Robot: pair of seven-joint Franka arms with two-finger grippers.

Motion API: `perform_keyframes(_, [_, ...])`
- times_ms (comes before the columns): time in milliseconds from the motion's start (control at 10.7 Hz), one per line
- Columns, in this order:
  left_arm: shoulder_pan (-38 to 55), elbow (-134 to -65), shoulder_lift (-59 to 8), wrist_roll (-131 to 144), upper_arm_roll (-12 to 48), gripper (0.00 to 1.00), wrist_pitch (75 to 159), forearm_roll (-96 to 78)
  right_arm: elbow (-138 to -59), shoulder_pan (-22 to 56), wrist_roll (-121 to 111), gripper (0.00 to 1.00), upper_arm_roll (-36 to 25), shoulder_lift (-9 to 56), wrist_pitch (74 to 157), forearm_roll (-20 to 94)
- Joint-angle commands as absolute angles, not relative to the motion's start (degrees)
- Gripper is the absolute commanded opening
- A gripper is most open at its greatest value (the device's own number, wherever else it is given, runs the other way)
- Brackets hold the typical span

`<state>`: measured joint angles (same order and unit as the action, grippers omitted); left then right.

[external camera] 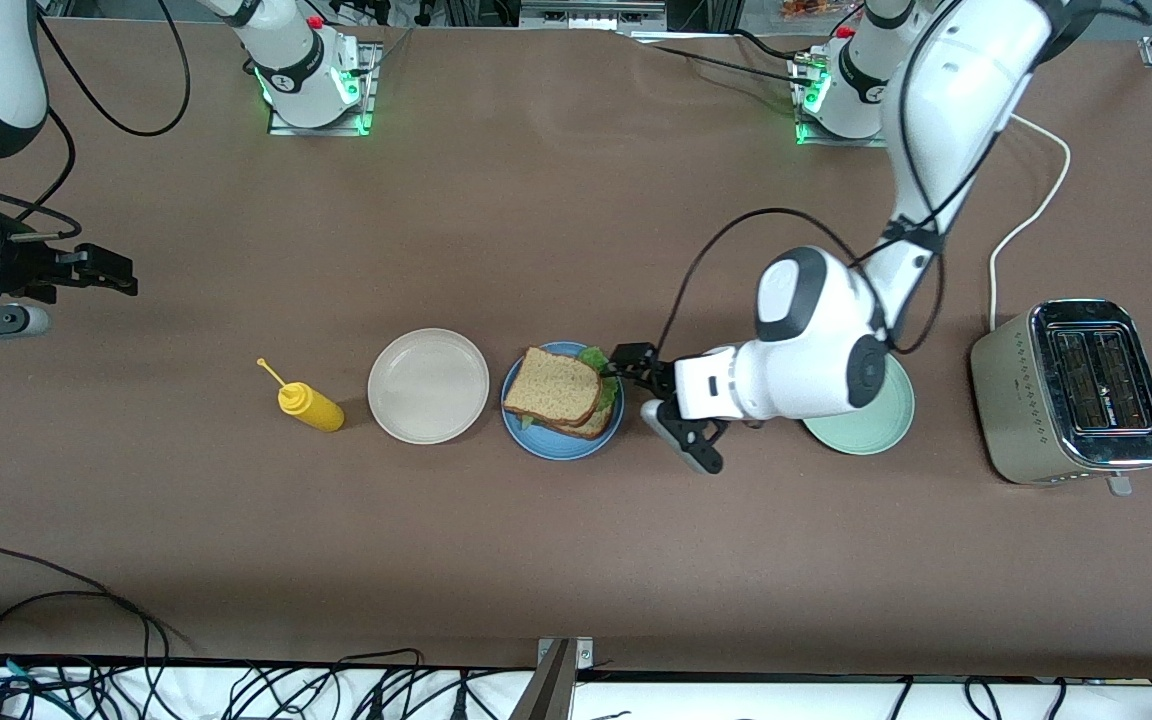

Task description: Make sandwich in blue plate with both arms

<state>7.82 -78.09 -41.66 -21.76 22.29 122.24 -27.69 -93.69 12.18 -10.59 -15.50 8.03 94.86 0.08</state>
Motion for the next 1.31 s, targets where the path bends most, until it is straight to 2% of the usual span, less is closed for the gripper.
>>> perform_keyframes(0, [2.74,-79.45,-34.21,-20.13,21.88,1.0,112.0,-17.26,-92.72,12.3,-10.55,1.0,-15.56,8.26,93.69,-0.79])
perform_keyframes(654, [-9.56,-79.01,-20.59,-20.3,21.45,1.0,96.25,-3.34,-92.72,12.39,-10.98,1.0,-15.47,8.35,92.9,-0.79])
perform_keyframes(934, [-9.76,-79.8,-14.0,-19.95,21.19,1.0,92.11,4.63,-92.72,12.22,-13.01,1.0,-15.56,8.35,92.81,-0.7])
perform_keyframes(1028, [-8.02,-80.33,-12.32,-18.56,20.22,1.0,92.11,7.18,-92.72,12.22,-12.92,1.0,-15.56,8.35,92.81,-0.7])
perform_keyframes(1215, [-1.61,-81.91,-8.89,-16.97,10.6,1.0,92.28,6.17,-92.72,12.74,-12.92,1.0,-15.38,8.35,92.73,-0.88])
